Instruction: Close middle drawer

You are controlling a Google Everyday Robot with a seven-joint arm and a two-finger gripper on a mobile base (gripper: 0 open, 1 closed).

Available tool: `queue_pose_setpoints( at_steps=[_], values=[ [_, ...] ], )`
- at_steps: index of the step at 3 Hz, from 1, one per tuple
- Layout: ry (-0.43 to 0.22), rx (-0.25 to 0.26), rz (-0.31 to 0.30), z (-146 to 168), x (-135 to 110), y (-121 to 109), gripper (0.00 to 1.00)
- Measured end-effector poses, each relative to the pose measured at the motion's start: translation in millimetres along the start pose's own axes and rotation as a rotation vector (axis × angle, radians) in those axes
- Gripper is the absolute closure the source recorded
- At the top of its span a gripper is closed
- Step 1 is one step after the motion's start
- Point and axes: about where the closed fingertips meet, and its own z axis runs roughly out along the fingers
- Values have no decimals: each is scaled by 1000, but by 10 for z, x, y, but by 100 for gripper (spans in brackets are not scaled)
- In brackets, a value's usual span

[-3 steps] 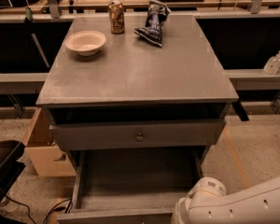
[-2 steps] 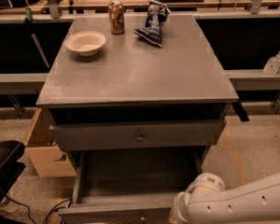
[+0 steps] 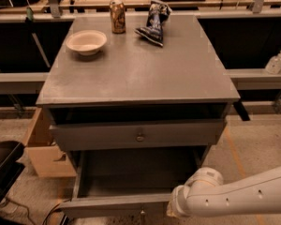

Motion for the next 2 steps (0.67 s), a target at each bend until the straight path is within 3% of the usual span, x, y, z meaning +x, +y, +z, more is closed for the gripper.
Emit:
queue_pose_setpoints(
  at_steps=[1,2],
  values=[
    [0,0,0,-2,-2,13,100],
    [-29,36,-25,80,-82,-259,100]
  ],
)
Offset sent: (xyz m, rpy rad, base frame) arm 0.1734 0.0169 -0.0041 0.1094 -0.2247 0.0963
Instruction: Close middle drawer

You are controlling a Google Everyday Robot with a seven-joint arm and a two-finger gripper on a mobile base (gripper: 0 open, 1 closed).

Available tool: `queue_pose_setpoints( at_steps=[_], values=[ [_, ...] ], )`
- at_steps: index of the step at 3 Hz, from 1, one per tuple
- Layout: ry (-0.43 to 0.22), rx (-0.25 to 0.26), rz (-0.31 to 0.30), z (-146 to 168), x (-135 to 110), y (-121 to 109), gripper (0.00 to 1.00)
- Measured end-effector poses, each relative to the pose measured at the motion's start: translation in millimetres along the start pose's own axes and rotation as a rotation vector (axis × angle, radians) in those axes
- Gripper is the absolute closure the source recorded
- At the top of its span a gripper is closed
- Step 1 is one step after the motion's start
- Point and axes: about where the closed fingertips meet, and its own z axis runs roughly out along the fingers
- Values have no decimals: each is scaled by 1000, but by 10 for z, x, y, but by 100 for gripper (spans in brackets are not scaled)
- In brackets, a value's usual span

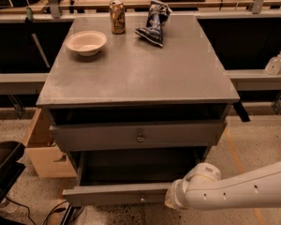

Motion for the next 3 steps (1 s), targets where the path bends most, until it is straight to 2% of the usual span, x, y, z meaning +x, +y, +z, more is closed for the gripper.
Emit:
queue_pose_setpoints(
  at_steps=[1,2,3],
  values=[
    [0,0,0,0,0,0,100],
    [9,-25,-16,23,-69,44,100],
    [39,-87,-21,37,-45,271,100]
  ],
)
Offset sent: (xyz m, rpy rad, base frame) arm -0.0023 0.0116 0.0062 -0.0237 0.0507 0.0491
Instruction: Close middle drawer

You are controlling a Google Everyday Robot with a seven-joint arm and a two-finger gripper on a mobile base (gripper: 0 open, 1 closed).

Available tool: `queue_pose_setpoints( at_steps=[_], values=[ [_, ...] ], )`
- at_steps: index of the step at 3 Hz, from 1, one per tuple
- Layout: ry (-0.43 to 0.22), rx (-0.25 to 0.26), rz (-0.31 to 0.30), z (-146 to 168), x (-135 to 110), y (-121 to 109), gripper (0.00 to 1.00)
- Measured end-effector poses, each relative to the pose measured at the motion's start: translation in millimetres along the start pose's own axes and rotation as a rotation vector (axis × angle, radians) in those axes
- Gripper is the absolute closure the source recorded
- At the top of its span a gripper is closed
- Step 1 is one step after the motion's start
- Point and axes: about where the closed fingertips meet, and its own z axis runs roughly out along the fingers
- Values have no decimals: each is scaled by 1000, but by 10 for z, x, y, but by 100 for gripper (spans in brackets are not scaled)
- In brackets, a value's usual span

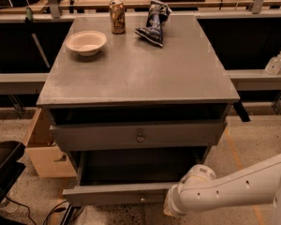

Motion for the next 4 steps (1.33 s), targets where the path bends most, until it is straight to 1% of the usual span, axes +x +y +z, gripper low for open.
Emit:
queue_pose_setpoints(
  at_steps=[1,2,3,4],
  values=[
    [15,-51,2,92,86,143,100],
    [1,-53,4,169,172,95,100],
    [-40,-23,-18,318,170,-164,100],
    [-54,-11,-33,365,142,-275,100]
  ],
)
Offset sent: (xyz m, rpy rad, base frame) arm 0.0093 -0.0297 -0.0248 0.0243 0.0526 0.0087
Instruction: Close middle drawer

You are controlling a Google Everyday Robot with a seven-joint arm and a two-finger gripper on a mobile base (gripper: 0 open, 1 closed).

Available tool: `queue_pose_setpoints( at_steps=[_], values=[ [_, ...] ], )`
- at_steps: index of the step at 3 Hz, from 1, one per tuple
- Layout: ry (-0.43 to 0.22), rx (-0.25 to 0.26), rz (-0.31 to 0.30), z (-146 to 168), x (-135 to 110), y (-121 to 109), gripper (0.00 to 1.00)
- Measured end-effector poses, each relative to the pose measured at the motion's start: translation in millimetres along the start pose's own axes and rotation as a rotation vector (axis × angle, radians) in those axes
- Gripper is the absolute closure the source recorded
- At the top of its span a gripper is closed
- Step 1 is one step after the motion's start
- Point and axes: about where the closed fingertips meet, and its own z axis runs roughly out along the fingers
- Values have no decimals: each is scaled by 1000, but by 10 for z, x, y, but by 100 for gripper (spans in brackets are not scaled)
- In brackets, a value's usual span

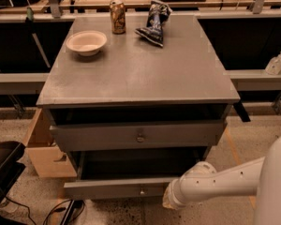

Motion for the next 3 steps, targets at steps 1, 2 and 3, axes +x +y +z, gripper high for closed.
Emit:
queue_pose_setpoints(
  at_steps=[1,2,3],
  values=[
    [-12,23,-18,72,-60,-268,100],
    [-15,27,-22,76,-84,-306,100],
    [-26,42,-32,190,-128,-596,100]
  ],
)
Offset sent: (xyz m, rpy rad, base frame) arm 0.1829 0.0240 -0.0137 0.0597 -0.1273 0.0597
